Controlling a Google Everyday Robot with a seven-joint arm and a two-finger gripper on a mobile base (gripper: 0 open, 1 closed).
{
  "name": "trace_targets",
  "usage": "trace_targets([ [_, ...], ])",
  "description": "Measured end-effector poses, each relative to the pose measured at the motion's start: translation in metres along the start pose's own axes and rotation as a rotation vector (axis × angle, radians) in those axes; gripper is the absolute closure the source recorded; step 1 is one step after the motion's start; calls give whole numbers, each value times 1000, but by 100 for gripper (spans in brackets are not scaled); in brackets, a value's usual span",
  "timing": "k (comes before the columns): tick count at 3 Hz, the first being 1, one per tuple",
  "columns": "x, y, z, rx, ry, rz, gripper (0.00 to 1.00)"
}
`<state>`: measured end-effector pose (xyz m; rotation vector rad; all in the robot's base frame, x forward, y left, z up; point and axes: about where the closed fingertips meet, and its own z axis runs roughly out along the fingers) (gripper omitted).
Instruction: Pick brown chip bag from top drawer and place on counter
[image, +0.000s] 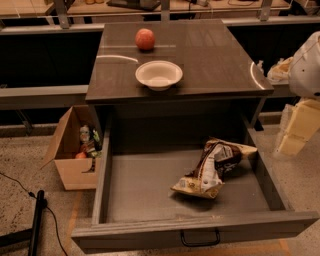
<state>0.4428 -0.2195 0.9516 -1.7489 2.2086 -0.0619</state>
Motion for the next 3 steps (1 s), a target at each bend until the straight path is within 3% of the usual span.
trace_targets([
  [1, 9, 5, 42, -26, -62, -60, 0],
  [2, 13, 7, 95, -20, -152, -176, 0],
  [3, 18, -1, 144, 5, -184, -329, 0],
])
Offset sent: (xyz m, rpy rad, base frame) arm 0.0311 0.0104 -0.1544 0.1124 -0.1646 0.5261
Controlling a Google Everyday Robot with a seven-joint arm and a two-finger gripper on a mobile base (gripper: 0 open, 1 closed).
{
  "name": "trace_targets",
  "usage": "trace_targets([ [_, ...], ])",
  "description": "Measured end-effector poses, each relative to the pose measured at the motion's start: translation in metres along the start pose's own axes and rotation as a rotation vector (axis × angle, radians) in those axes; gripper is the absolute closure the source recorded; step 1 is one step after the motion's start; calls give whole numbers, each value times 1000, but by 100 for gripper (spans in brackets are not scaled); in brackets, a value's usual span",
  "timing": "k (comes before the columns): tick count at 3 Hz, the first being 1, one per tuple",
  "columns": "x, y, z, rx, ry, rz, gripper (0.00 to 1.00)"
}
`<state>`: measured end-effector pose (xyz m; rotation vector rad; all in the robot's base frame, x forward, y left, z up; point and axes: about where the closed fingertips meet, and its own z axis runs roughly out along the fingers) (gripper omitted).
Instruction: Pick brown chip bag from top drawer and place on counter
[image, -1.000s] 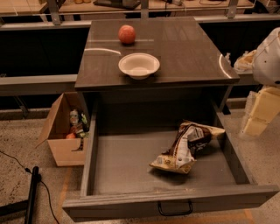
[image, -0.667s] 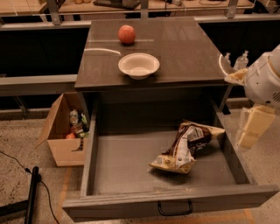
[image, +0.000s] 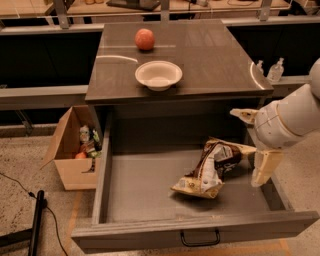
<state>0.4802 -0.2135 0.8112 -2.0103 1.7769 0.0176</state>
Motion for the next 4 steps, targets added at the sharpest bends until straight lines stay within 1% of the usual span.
trace_targets([
  [1, 19, -9, 39, 6, 12, -196, 0],
  [2, 21, -9, 41, 2, 15, -294, 0],
  [3, 21, -9, 41, 2, 14, -294, 0],
  [4, 19, -11, 49, 0, -3, -359, 0],
])
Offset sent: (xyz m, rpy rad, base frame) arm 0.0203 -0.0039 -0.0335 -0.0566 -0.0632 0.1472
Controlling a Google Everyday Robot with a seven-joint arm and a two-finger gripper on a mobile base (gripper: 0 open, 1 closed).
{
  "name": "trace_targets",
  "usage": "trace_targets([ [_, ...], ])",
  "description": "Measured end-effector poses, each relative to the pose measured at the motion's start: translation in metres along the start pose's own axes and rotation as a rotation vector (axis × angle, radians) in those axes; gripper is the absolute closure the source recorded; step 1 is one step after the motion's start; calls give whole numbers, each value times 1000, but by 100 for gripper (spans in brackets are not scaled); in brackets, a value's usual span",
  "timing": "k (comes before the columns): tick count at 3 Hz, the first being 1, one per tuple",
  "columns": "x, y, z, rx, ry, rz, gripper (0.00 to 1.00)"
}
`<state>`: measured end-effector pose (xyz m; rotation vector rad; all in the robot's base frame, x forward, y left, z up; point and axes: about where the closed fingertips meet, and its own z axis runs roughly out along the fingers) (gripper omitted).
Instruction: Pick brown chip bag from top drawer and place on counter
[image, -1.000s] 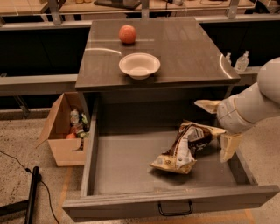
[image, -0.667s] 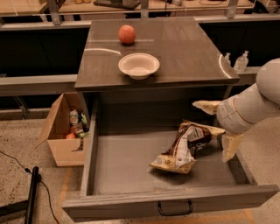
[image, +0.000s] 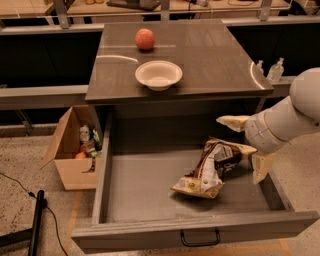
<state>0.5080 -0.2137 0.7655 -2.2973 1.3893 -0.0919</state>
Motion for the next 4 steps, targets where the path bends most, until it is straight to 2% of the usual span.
trace_targets([
  [1, -3, -8, 21, -17, -31, -118, 0],
  [2, -3, -13, 46, -39, -47, -197, 0],
  [4, 1, -10, 93, -70, -2, -301, 2],
])
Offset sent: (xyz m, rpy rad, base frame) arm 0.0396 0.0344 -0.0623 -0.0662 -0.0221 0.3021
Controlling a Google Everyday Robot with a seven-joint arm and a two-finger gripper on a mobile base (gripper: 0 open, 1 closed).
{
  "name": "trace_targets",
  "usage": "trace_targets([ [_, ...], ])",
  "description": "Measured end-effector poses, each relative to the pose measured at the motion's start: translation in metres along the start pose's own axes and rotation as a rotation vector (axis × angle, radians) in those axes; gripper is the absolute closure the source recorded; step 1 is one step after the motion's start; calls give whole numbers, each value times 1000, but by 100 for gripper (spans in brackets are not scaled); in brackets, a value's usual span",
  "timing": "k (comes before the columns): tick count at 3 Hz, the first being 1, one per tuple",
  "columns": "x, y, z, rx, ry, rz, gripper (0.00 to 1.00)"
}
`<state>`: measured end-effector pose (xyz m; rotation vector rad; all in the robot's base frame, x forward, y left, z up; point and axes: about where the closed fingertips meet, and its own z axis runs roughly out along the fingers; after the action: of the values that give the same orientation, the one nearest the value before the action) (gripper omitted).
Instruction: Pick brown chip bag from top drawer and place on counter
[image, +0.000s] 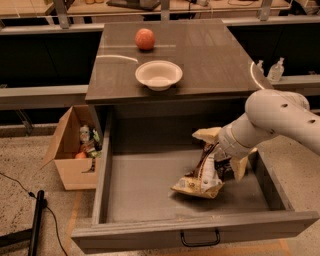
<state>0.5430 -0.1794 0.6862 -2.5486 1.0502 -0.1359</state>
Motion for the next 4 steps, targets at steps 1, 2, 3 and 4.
trace_targets([
  [1, -5, -1, 15, -10, -16, -37, 20],
  [2, -7, -1, 17, 18, -68, -19, 43],
  [3, -8, -3, 5, 87, -104, 40, 67],
  [4, -3, -2, -21, 171, -99, 115, 89],
])
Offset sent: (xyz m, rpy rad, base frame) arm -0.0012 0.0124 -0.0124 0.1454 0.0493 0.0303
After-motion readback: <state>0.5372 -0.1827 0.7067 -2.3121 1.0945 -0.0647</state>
